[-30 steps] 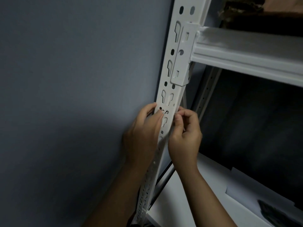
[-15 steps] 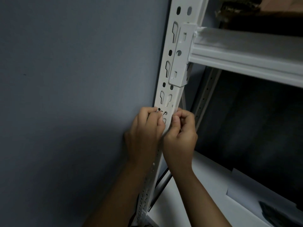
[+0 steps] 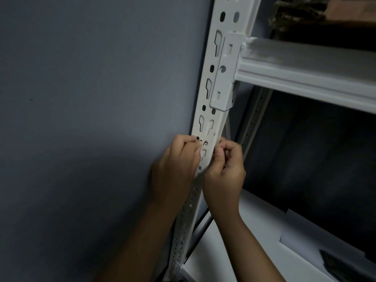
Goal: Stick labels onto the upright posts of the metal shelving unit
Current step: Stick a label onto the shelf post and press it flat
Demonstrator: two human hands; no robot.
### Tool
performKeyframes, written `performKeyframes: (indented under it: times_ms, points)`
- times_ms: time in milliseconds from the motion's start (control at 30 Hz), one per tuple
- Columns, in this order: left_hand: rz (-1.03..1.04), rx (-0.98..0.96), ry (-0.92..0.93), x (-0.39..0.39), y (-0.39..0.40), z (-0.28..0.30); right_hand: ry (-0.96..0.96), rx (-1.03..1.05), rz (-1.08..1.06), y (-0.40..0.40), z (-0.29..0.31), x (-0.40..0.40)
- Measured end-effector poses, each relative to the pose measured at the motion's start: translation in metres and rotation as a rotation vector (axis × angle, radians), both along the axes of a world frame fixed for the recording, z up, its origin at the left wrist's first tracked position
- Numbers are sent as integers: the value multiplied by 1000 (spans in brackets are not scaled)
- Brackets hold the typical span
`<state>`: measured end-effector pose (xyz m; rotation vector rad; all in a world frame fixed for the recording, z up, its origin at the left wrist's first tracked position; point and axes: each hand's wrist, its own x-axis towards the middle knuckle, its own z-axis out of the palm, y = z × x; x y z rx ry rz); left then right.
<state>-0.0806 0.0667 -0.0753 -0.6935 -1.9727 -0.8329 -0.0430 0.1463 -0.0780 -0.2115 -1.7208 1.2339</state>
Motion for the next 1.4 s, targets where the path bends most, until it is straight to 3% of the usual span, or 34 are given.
performKeyframes:
  times_ms: [200,567,933,1233,1400]
  points:
    - [55,48,-18,1,7,-1,21,-25,-1,-2,0,-1]
    - [-111,72,-99,3,-3,2,7,-47,8,0,-1,1]
    - [37,51,-26,-1,6,0,26,-57,25,-3,0,2]
    - [-148,207,-189,4,-2,-1,-11,-106,121,6,1,6]
    - [-74,136,-106,7,0,-1,-18,-101,104,6,-2,5]
